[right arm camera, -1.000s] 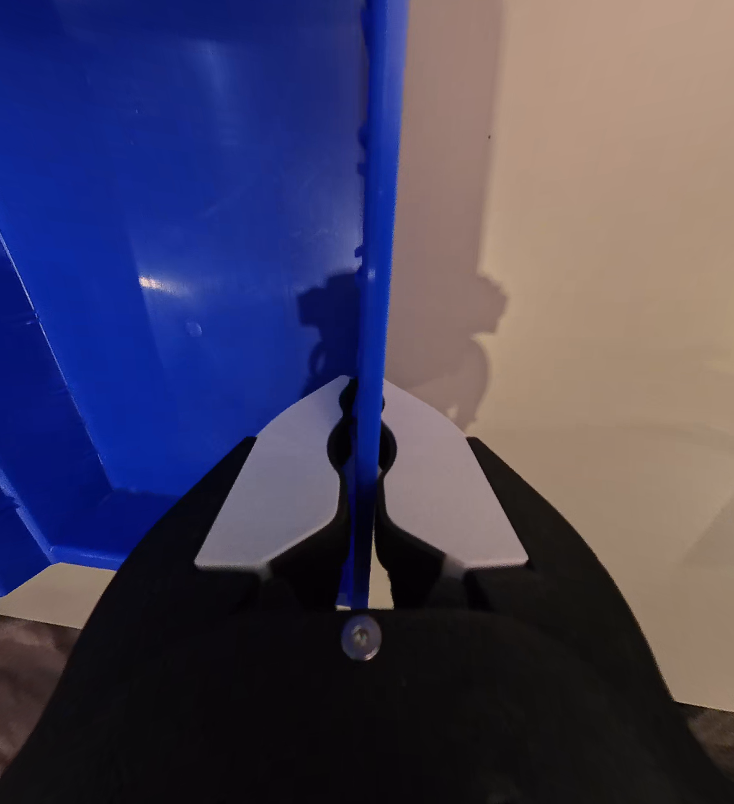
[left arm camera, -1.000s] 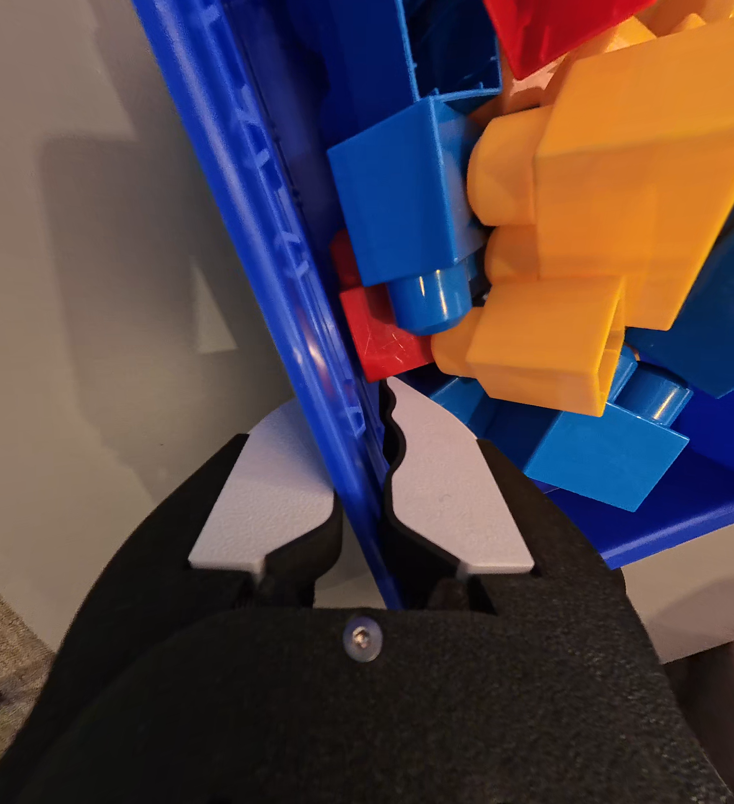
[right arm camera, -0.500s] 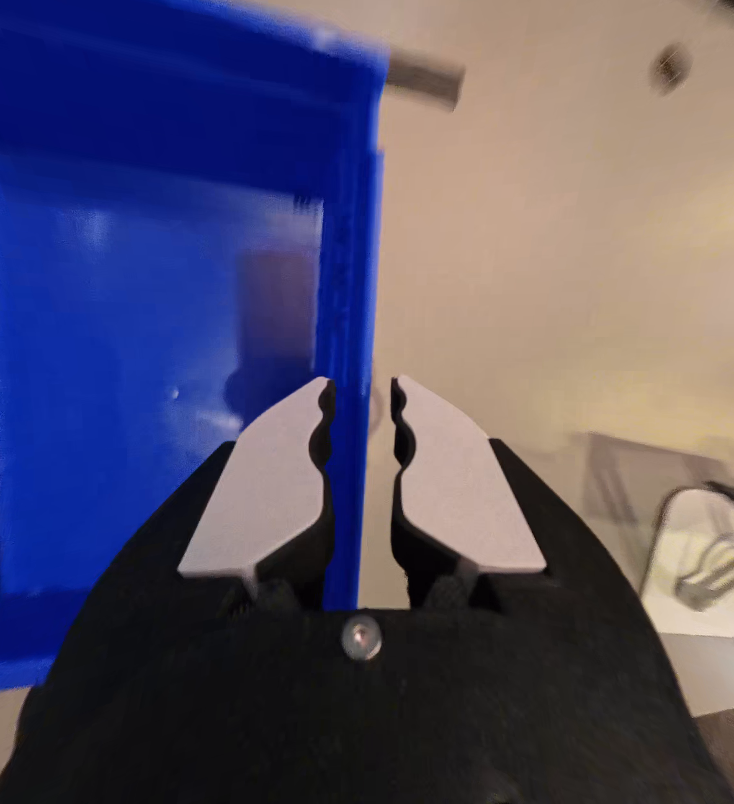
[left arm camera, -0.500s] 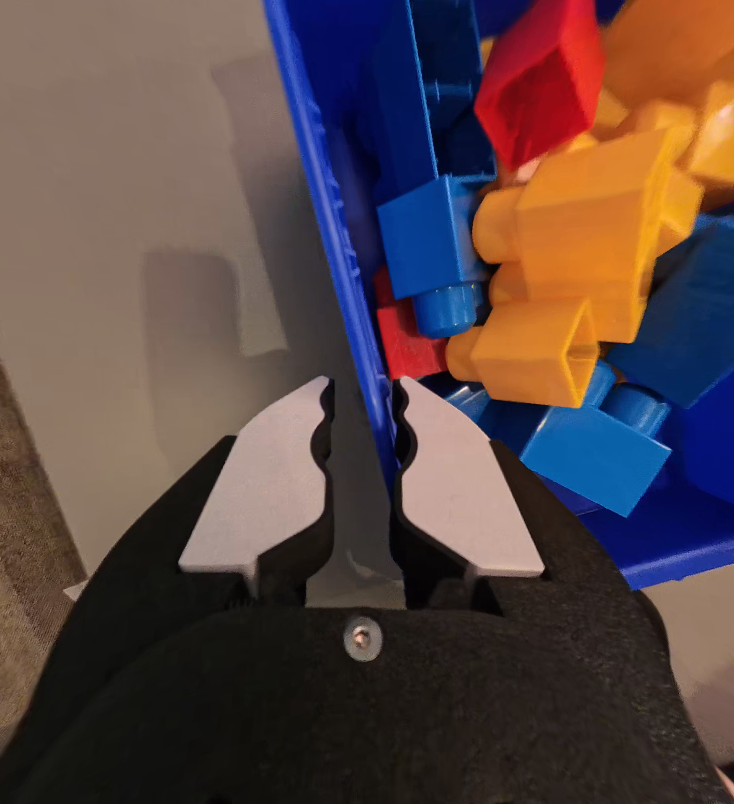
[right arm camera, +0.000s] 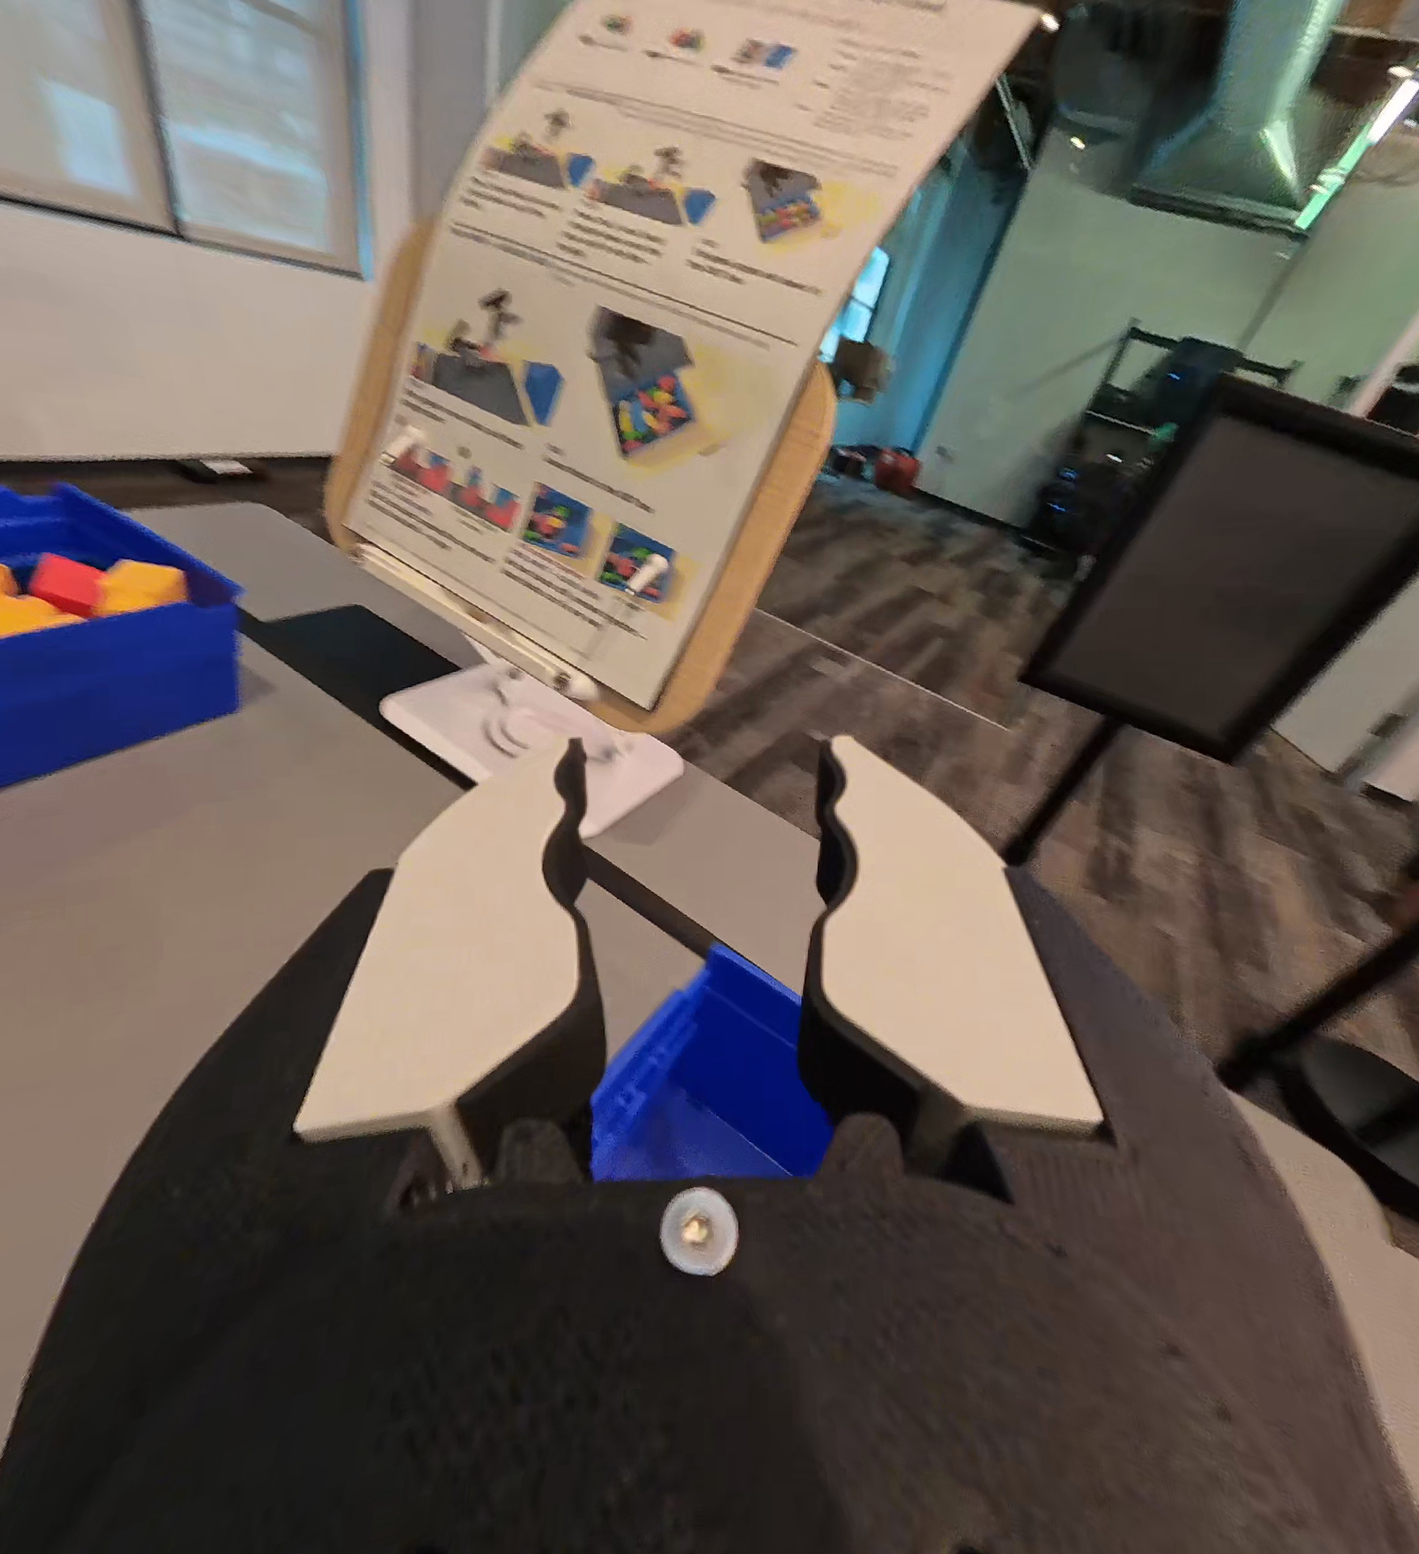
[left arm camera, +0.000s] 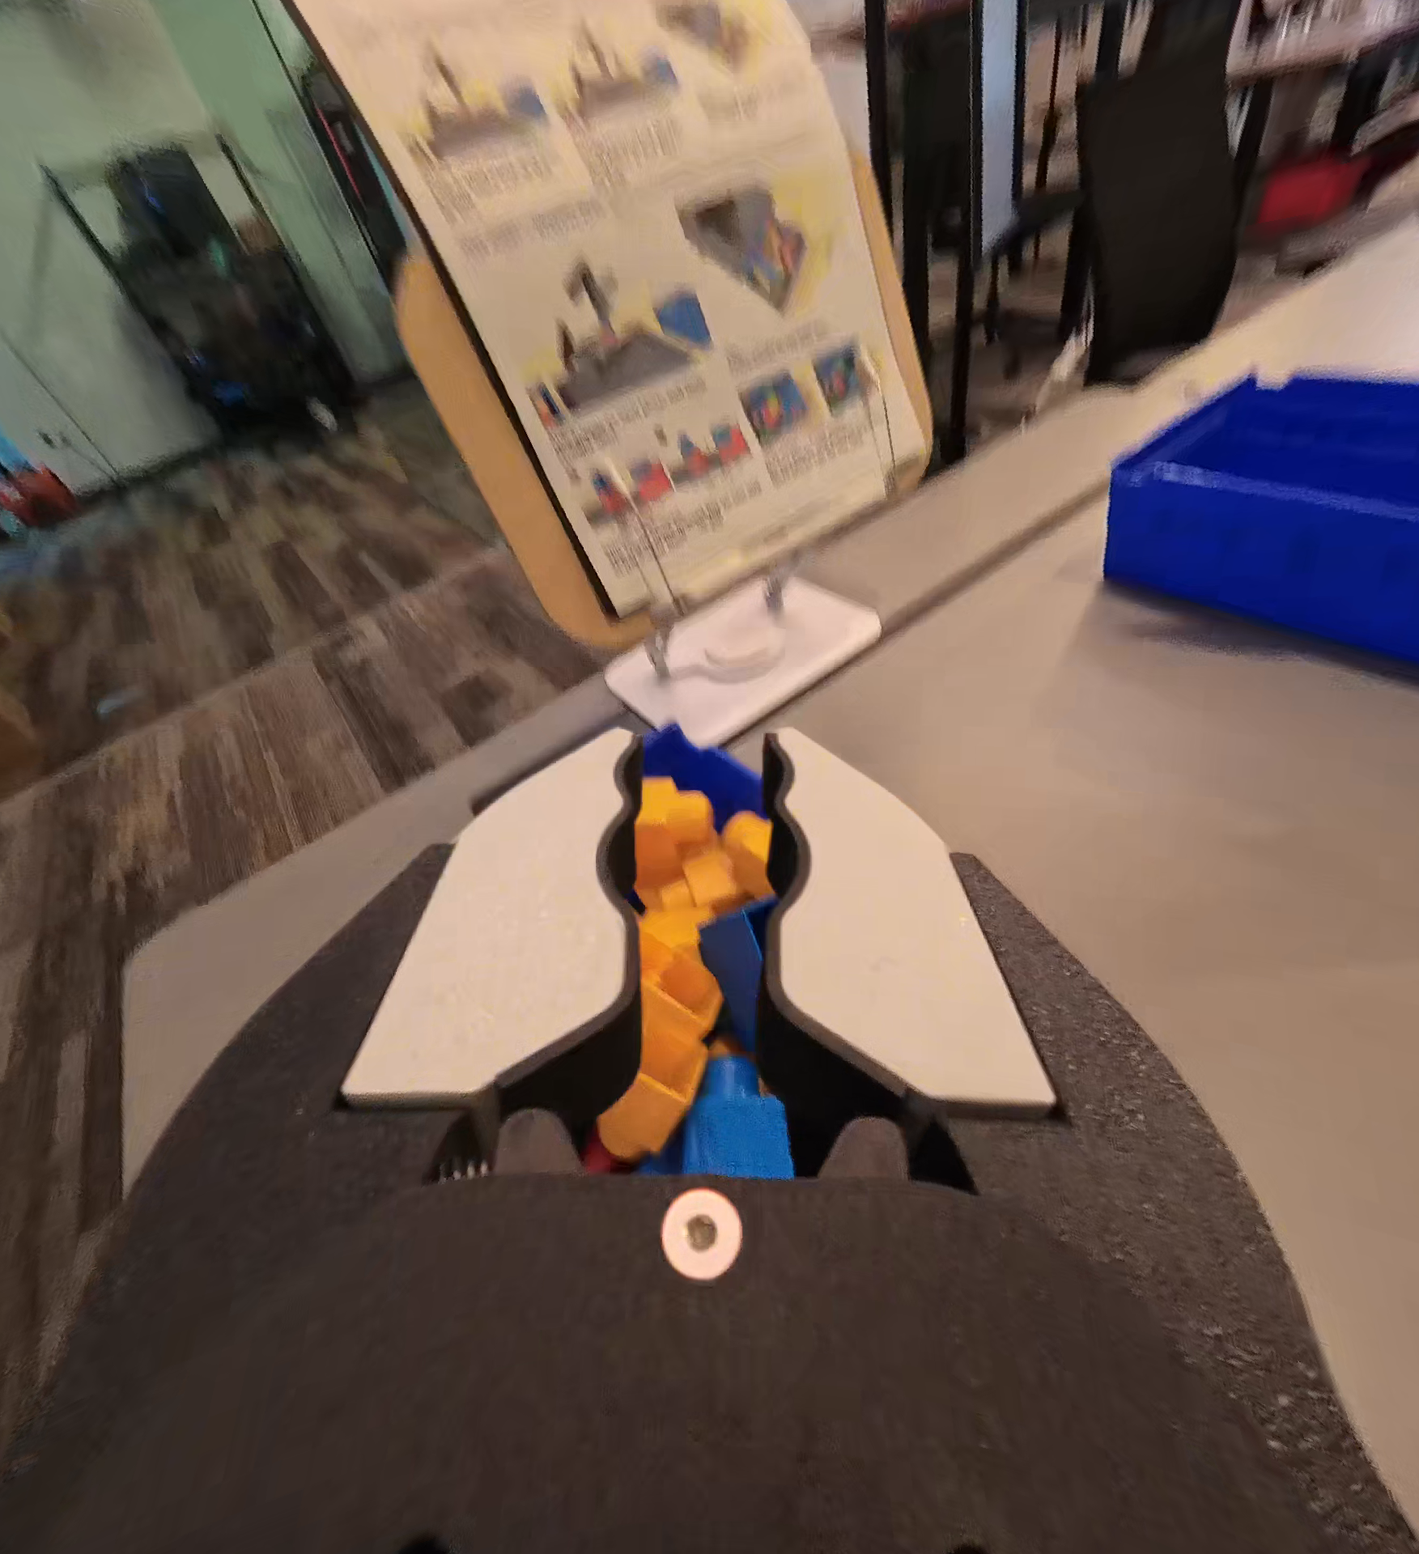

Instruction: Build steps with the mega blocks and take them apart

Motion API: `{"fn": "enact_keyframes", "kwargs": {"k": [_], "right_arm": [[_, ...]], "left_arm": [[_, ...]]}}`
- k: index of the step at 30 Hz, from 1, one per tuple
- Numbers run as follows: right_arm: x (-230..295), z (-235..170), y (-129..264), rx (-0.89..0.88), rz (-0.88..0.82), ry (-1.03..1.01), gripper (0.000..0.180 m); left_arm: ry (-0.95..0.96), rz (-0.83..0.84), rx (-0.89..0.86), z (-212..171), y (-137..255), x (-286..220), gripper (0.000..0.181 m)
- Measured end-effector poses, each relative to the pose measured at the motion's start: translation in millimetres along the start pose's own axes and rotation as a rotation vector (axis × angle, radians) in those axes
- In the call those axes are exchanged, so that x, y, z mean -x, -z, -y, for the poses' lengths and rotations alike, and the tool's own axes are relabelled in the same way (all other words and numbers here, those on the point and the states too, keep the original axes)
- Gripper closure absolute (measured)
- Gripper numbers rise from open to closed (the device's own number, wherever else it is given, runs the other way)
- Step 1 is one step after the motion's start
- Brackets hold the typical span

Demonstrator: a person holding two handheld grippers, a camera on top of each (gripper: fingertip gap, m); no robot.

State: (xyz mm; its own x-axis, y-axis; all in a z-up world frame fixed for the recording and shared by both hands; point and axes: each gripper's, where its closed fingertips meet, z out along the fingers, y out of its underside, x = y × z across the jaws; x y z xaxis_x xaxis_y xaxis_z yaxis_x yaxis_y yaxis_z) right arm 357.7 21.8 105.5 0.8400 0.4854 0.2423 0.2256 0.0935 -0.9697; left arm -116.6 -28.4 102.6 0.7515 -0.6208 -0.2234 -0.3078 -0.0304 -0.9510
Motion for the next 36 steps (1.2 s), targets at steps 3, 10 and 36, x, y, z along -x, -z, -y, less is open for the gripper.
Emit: {"fn": "enact_keyframes", "kwargs": {"k": [3, 10, 36], "right_arm": [[10.3, 5.8, -3.6, -0.079, 0.034, -0.036, 0.126], [-6.0, 11.2, 10.4, -0.092, -0.07, -0.002, 0.126], [-1.6, -9.1, 5.3, 0.023, -0.019, 0.049, 0.124]], "left_arm": [[-0.005, 0.039, 0.282, -37.7, -25.7, -10.7, 0.137], [-0.123, 0.089, 0.689, -107.2, -61.9, -24.9, 0.133], [-0.08, 0.137, 0.978, -197.4, -16.8, -35.1, 0.088]]}}
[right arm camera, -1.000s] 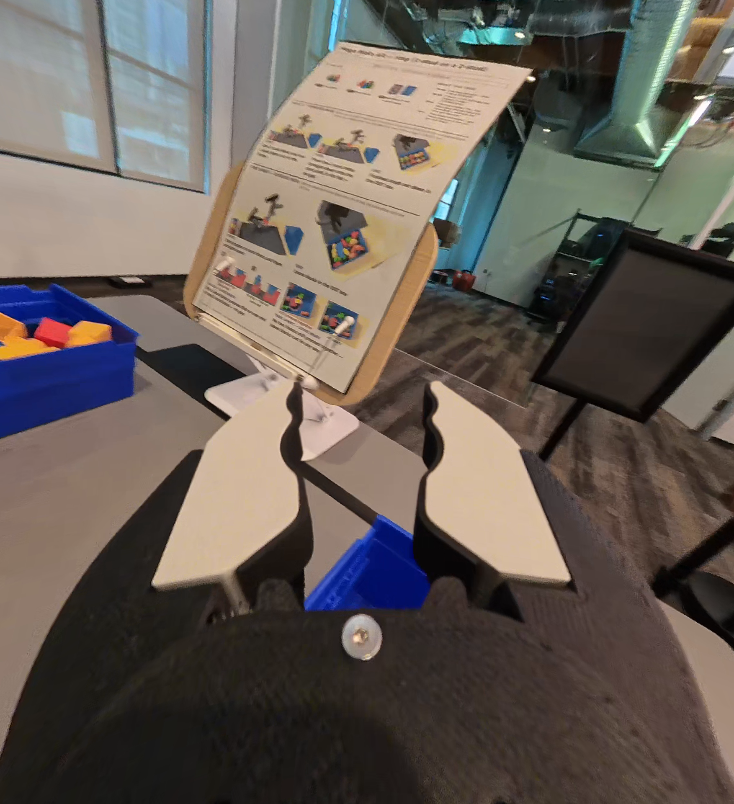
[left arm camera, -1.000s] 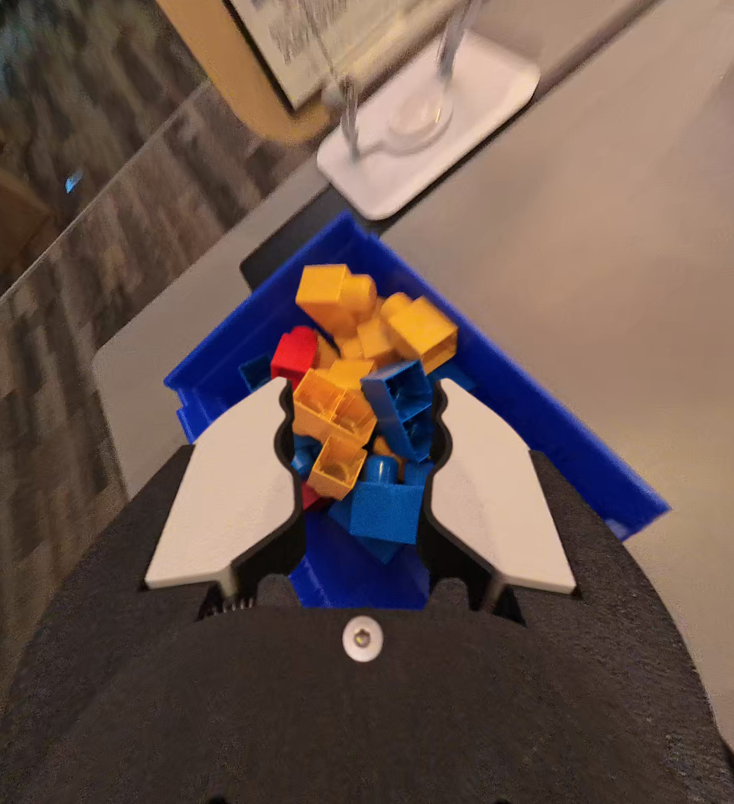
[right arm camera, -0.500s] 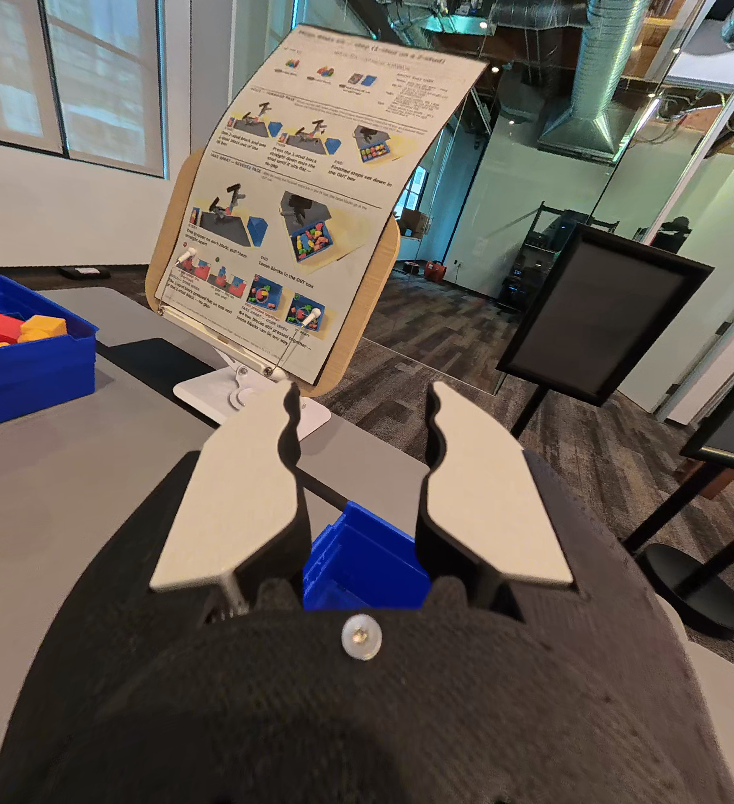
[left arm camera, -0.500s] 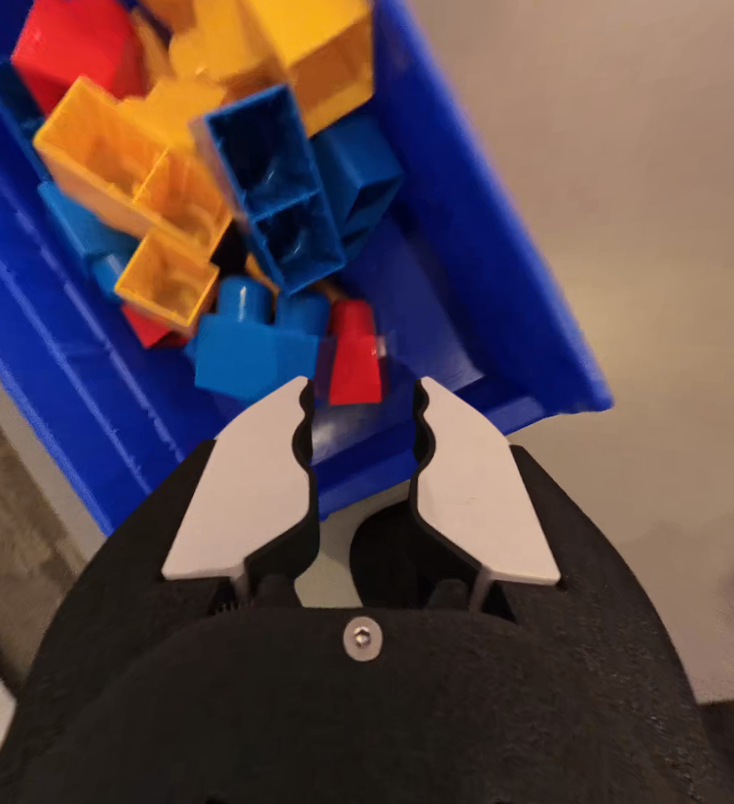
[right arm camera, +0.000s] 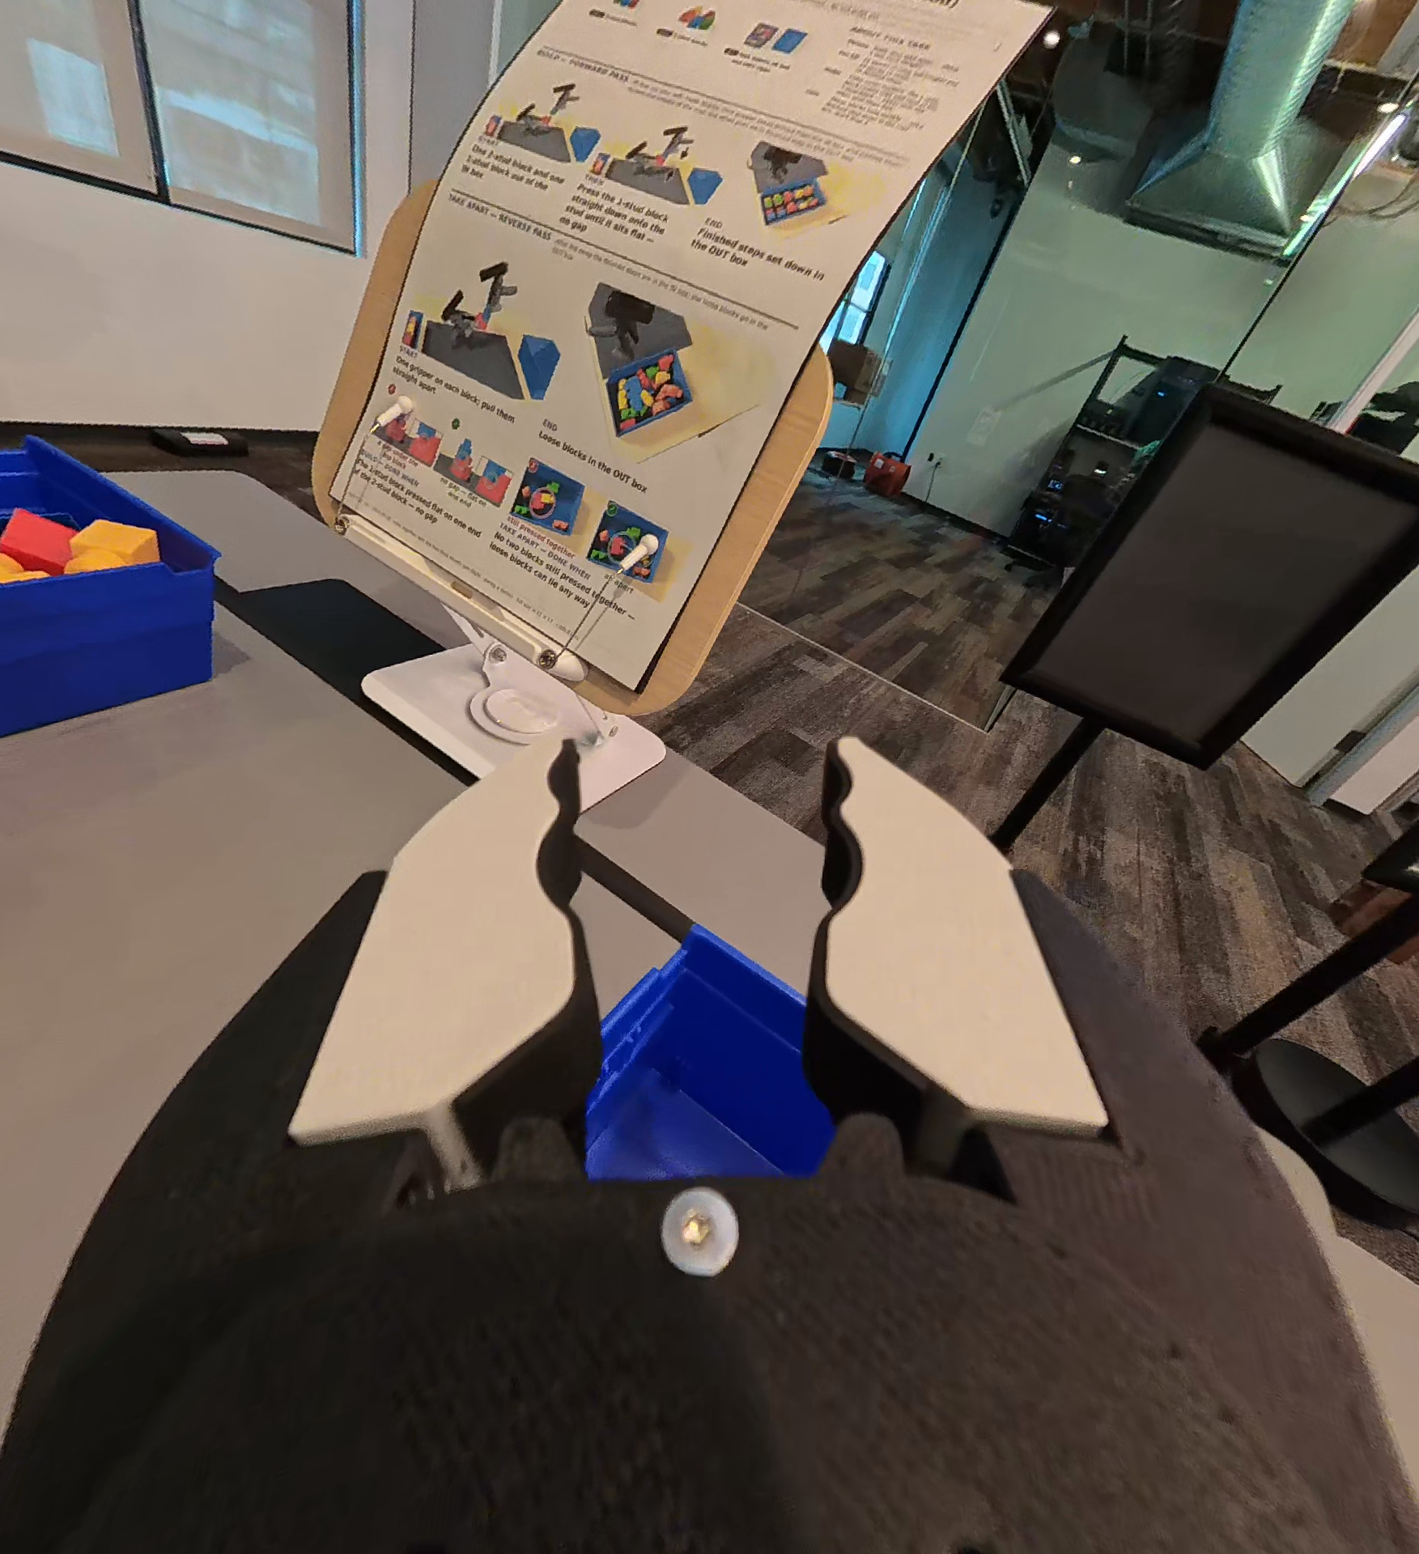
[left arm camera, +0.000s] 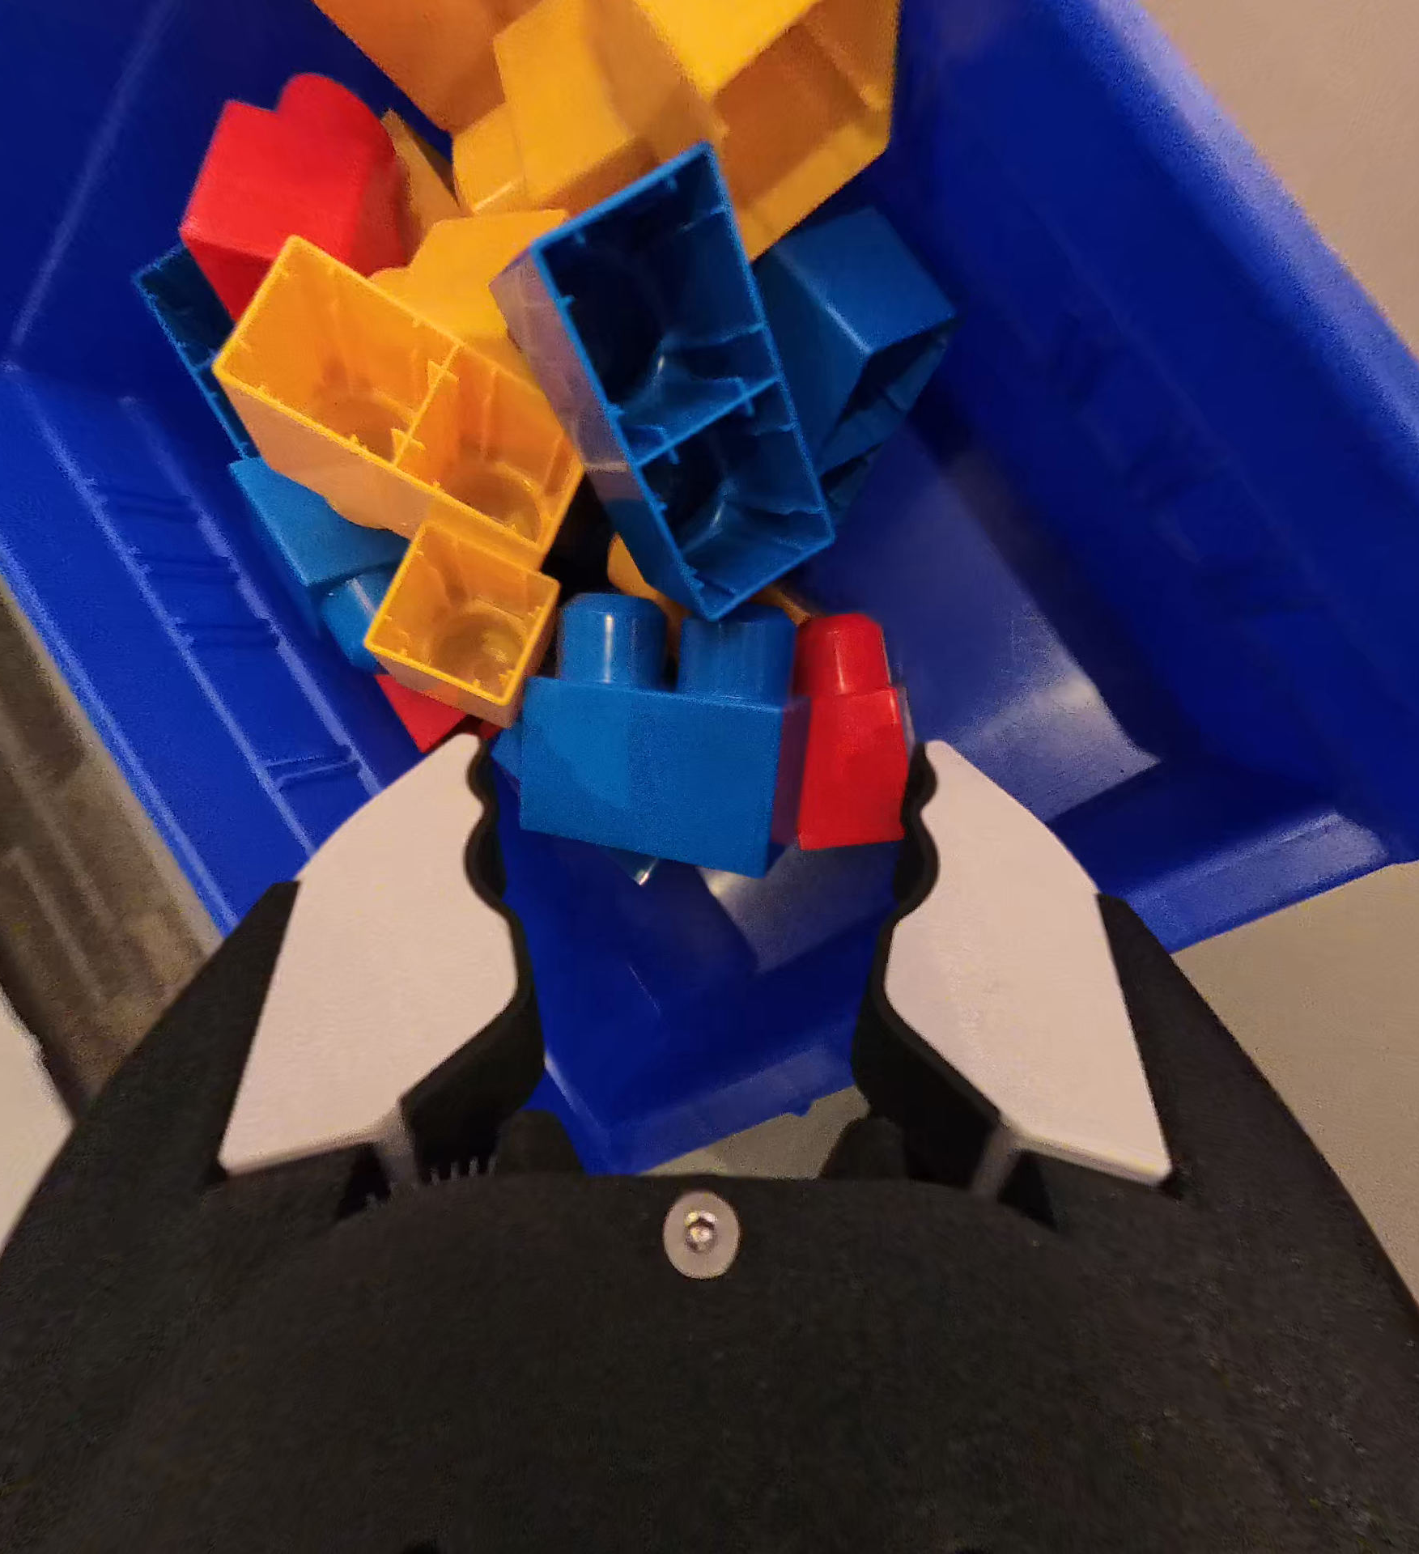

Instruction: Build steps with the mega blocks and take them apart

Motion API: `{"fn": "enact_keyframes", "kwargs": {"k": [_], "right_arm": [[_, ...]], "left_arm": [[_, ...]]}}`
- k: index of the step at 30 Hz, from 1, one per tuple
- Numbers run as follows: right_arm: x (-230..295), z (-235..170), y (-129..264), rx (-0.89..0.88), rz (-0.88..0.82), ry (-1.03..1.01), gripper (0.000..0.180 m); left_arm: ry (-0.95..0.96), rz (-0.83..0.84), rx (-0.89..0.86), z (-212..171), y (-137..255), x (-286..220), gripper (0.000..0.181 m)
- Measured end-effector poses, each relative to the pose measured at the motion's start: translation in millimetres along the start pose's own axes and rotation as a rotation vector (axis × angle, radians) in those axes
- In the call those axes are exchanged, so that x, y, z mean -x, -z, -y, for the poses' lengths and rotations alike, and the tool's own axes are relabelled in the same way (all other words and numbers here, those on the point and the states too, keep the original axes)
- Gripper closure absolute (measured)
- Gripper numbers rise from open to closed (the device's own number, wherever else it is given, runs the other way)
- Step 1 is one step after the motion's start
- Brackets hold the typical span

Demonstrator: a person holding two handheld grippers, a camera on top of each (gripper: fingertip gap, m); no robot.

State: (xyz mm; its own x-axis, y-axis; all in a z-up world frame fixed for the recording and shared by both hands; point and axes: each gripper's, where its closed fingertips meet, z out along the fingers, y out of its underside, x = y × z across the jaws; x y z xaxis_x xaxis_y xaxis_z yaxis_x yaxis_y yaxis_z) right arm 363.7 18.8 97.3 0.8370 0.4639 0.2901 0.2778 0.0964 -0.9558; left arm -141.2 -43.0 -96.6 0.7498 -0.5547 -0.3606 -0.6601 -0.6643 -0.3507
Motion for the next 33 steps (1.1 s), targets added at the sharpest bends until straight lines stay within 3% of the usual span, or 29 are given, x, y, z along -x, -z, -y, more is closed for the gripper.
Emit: {"fn": "enact_keyframes", "kwargs": {"k": [6, 16, 22, 25, 28, 31, 33], "right_arm": [[-0.3, -7.3, -2.3, 0.034, 0.011, 0.007, 0.124], [5.6, -15.1, -6.2, 0.082, 0.028, 0.045, 0.124], [8.9, -17.8, -7.8, 0.111, 0.026, 0.085, 0.124], [10.4, -16.3, -8.5, 0.106, 0.031, 0.086, 0.124], [12.6, -17.2, -10.7, 0.104, 0.039, 0.078, 0.124], [17.5, -19.9, -13.3, 0.115, 0.051, 0.08, 0.124], [21.4, -21.7, -14.5, 0.125, 0.059, 0.091, 0.124]], "left_arm": [[0.114, -0.223, 0.017, 0.0, -7.7, 9.1, 0.099], [0.053, -0.222, 0.114, -15.6, -19.7, 5.6, 0.105], [0.069, -0.168, 0.067, -19.3, 14.5, 11.9, 0.105], [0.1, -0.201, -0.098, 14.8, 54.3, -3.1, 0.106], [0.067, -0.277, -0.26, 75.4, 86.3, -49.8, 0.106], [0.01, -0.361, -0.3, 127.9, 81.4, -113.3, 0.106], [-0.036, -0.31, -0.268, 149.6, 56.2, -135.1, 0.106]]}}
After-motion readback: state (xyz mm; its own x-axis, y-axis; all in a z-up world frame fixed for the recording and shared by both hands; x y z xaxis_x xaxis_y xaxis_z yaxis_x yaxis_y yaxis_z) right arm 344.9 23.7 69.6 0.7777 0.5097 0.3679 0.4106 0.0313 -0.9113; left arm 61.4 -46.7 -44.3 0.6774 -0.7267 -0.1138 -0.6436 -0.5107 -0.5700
